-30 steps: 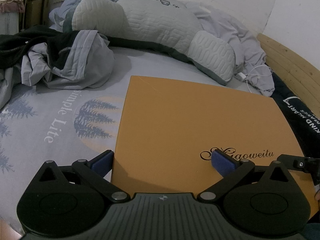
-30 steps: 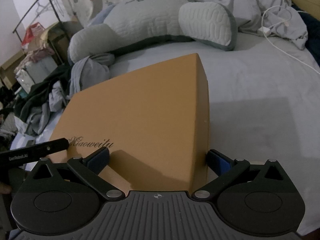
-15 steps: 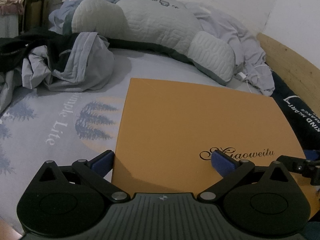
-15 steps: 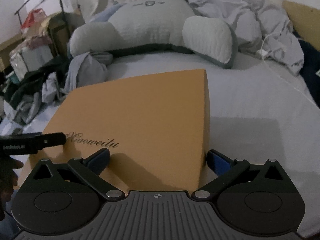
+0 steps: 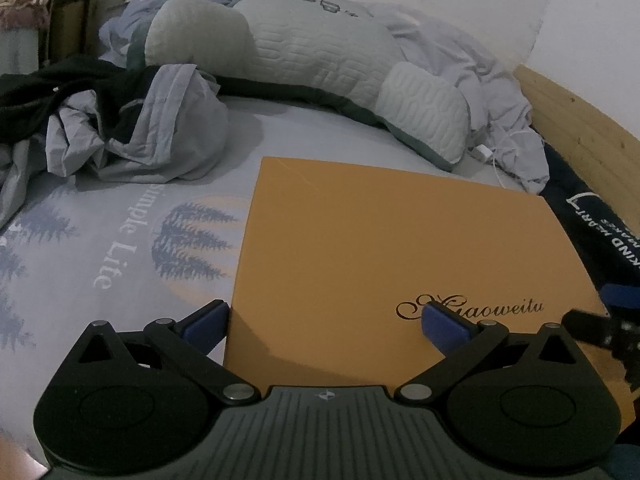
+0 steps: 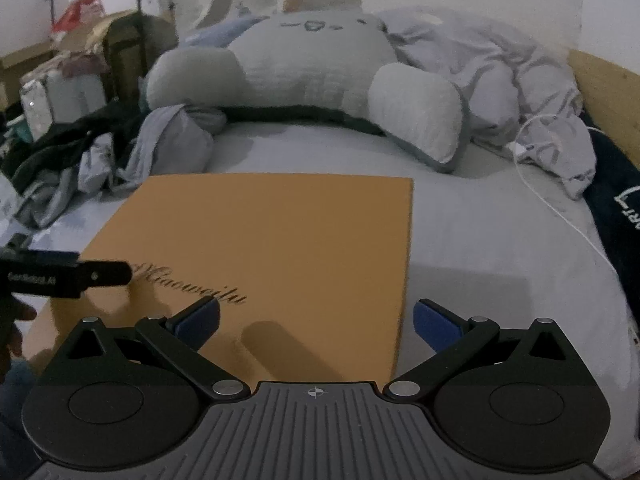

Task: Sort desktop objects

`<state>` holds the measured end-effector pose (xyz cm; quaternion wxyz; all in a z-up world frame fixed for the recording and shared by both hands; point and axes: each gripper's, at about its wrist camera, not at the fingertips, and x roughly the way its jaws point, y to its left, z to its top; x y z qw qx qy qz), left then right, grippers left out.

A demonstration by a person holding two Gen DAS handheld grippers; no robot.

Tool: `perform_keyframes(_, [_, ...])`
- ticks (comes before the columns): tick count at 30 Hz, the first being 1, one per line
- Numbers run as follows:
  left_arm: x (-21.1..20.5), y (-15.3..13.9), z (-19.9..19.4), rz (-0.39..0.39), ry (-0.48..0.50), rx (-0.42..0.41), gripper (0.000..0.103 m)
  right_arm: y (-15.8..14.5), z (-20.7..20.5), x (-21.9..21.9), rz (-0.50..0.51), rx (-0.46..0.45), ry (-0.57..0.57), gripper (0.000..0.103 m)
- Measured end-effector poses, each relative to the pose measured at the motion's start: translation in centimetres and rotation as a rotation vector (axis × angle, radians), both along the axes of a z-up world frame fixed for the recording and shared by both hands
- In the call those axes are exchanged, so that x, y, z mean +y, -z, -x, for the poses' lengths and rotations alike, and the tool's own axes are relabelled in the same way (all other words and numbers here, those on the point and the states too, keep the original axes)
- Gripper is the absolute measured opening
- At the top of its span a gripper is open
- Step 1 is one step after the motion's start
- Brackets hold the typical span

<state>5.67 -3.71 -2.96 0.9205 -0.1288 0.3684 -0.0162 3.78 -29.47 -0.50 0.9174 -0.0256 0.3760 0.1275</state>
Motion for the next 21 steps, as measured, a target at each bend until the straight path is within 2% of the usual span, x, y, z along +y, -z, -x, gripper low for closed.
perform_keyframes(6, [-0.1, 0.1, 0.0, -0.018, 0.005, -0.001, 0.103, 0.4, 0.3, 0.8, 0.058, -0.01, -0.011, 0.103])
perform_keyframes(10, [-0.4, 0.1, 0.0, -0.048, 0.016, -0.001, 0.103, 0.7, 0.0, 0.6, 0.06, -0.004, -0.014, 0.102])
perform_keyframes(21, [-0.5, 0.5, -0.1, -0.067, 0.04, -0.006, 0.103, 1.8, -0.6, 0.0, -0.002, 0.008, 0.016, 0.103])
